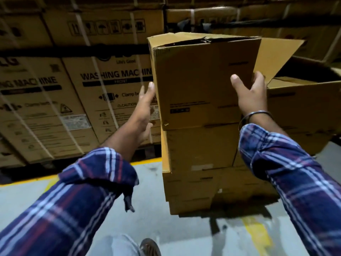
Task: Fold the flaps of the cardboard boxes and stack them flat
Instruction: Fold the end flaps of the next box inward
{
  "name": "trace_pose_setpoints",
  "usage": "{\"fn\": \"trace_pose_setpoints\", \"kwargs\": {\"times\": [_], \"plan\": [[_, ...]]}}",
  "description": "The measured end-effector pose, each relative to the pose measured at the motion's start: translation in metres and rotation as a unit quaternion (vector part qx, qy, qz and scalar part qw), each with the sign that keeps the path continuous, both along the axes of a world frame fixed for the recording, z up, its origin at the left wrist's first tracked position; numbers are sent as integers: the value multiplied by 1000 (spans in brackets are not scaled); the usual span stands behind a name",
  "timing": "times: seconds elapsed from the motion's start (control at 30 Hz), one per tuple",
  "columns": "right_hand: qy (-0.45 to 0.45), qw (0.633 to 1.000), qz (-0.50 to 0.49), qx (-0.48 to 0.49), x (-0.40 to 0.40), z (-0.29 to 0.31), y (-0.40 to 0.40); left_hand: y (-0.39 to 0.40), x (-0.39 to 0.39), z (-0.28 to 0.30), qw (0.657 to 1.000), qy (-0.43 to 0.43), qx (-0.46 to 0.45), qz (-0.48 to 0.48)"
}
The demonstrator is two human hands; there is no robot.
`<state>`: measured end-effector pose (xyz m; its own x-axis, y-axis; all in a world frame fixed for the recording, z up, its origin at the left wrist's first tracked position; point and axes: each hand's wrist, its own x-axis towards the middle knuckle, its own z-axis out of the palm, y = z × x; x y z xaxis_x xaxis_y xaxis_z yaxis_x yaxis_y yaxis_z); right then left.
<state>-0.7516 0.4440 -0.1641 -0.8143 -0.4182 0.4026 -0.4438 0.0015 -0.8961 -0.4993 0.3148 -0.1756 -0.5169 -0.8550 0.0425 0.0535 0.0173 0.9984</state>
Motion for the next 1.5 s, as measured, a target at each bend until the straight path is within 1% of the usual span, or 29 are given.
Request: {"fn": "trace_pose_setpoints", "kwargs": {"times": [0.13, 0.2, 0.27, 0.4, 0.47, 0.53, 0.63, 0.73, 0.8, 0.9, 0.97, 1.0, 1.03, 1.1, 1.13, 1.2, 1.27, 1.3, 1.4, 1.43, 1.5], "plan": [[-75, 997, 13, 3, -6, 5, -9, 3, -15, 5, 999, 22, 35, -16], [-88, 996, 17, -4, -5, 4, -14, 6, -24, 4, 998, 35, 49, -22], [-97, 995, 17, -30, -3, 5, -19, 9, -29, 2, 997, 37, 59, -26], [-130, 987, 32, -90, 3, 5, -22, 0, -32, -14, 997, 67, 40, 14], [-129, 986, 38, -97, 10, 4, -18, 3, -27, -12, 996, 74, 32, 33], [-124, 987, 48, -94, 19, 3, -15, 7, -19, -9, 996, 87, 22, 28], [-123, 984, 65, -107, 37, 4, -12, 2, -2, -10, 992, 115, 26, 44], [-126, 981, 86, -123, 56, 0, -12, 3, 20, -15, 993, 99, 27, 51], [-128, 980, 81, -125, 63, -7, -10, 6, 32, -20, 993, 92, 31, 62], [-107, 986, 55, -116, 65, -16, -7, 10, 41, -22, 990, 114, 40, 70], [-72, 993, 31, -90, 61, -18, -5, 12, 42, -28, 990, 107, 38, 88], [-37, 997, 12, -72, 58, -15, -5, 12, 41, -32, 988, 101, 42, 112], [12, 998, -13, -54, 56, -11, -6, 8, 40, -39, 982, 100, 63, 146], [147, 986, -64, -37, 53, 5, -8, 1, 35, -57, 961, 121, 156, 193], [224, 971, -80, -32, 55, 14, -10, 0, 32, -64, 946, 137, 217, 198], [364, 926, -98, 7, 60, 36, -13, 0, 23, -81, 908, 197, 327, 171], [475, 870, -108, 72, 64, 55, -19, 8, 14, -94, 879, 256, 377, 139], [507, 851, -97, 97, 66, 62, -21, 12, 9, -97, 870, 277, 388, 123], [547, 820, -21, 168, 68, 77, -32, 19, -7, -101, 840, 350, 405, 87], [551, 812, -15, 190, 69, 80, -35, 23, -12, -99, 829, 371, 411, 81], [545, 811, -15, 210, 76, 84, -40, 28, -21, -97, 812, 401, 418, 77]]}}
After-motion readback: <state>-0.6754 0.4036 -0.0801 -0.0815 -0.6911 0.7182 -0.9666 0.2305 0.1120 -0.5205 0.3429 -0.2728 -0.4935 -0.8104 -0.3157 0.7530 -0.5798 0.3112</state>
